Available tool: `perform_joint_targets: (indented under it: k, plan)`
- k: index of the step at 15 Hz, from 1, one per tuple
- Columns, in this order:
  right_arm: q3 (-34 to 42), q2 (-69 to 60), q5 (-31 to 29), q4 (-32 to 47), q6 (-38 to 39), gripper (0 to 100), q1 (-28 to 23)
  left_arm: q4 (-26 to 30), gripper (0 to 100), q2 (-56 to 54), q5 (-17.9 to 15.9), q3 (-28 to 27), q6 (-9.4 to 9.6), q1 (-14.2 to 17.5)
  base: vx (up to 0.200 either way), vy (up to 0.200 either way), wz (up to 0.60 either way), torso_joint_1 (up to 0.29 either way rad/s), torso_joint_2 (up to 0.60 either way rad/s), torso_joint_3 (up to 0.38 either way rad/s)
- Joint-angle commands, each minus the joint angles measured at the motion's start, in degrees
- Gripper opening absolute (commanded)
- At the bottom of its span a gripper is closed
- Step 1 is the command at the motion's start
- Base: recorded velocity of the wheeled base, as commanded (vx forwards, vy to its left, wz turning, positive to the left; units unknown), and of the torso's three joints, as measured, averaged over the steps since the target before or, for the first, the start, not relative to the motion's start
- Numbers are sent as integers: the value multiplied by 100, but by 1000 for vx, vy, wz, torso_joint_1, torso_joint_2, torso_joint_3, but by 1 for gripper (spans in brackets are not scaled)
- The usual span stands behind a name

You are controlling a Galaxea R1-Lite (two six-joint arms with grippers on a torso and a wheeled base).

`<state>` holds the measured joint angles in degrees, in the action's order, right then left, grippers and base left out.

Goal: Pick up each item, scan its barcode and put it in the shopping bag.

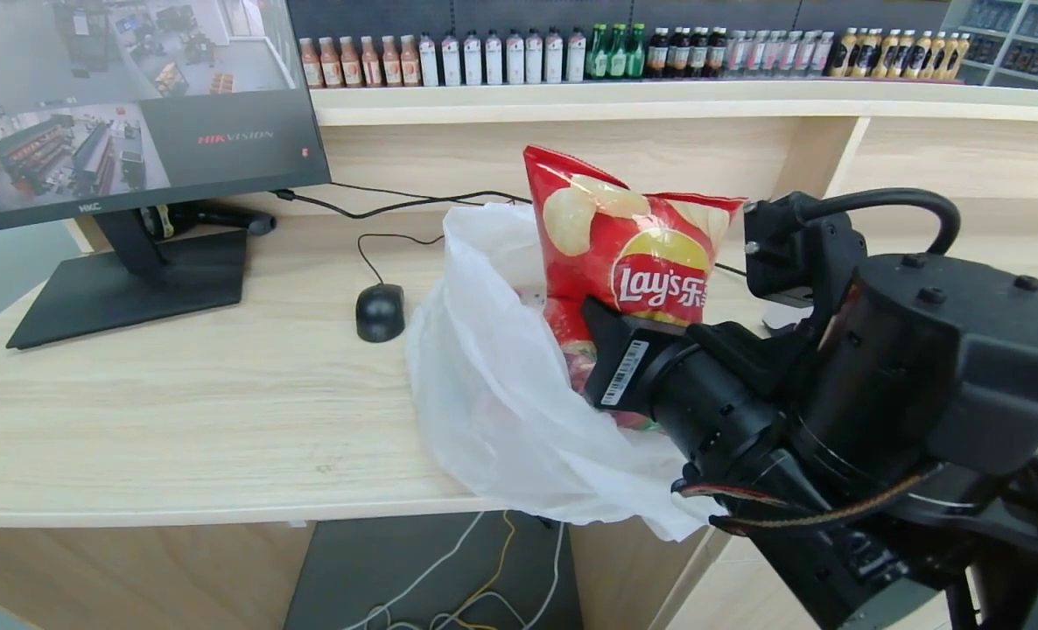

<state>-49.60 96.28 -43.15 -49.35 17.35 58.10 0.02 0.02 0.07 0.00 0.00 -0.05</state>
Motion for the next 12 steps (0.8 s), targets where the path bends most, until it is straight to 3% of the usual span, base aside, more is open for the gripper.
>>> perform_joint_targets:
  k: [1,12]
  plan:
    - [3,119,0,-5,6,0,-9,6,100,-2,1,0,0,5,0,0,0,0,0,0]
    - [-93,251,132,30,6,0,-203,-2,100,-2,1,0,0,5,0,0,0,0,0,0]
